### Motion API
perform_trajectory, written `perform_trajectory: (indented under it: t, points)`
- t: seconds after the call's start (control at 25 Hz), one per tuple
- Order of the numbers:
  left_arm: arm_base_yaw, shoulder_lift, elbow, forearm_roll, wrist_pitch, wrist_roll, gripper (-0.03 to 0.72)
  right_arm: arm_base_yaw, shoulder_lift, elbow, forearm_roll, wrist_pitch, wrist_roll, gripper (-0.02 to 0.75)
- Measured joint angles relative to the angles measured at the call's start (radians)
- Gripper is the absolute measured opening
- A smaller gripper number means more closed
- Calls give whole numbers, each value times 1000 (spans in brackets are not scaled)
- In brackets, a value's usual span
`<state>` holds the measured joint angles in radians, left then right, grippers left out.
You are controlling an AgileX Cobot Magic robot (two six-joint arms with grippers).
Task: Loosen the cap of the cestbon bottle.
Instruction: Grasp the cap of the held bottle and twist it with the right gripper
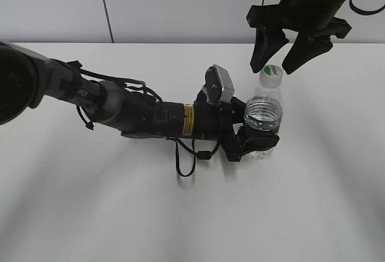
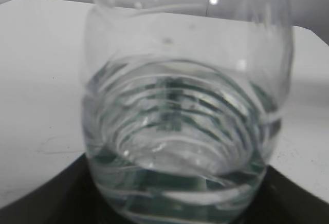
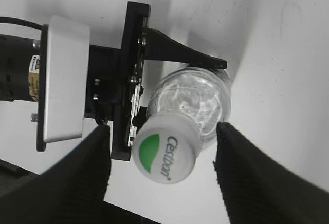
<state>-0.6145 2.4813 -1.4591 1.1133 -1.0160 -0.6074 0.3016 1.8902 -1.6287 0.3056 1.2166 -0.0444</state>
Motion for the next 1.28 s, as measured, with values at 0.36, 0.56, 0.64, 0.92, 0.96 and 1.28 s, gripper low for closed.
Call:
perform_trajectory:
  t: [0.36,0.56,0.64,0.92,0.96,1.28]
  points:
    - [0,0,0,0,0,0,519,0,0,0,-2,0,-24,484]
    - [0,0,0,0,1,0,519,0,0,0,8,0,-27,484]
    - [0,0,0,0,0,0,519,2,0,0,14,0,-27,484]
    - [0,0,0,1,0,0,519,10,0,0,-40,0,-11,484]
    - [0,0,0,1,0,0,519,10,0,0,-41,0,-11,484]
    - [0,0,0,1,1,0,519,10,32,0,-39,0,-9,480]
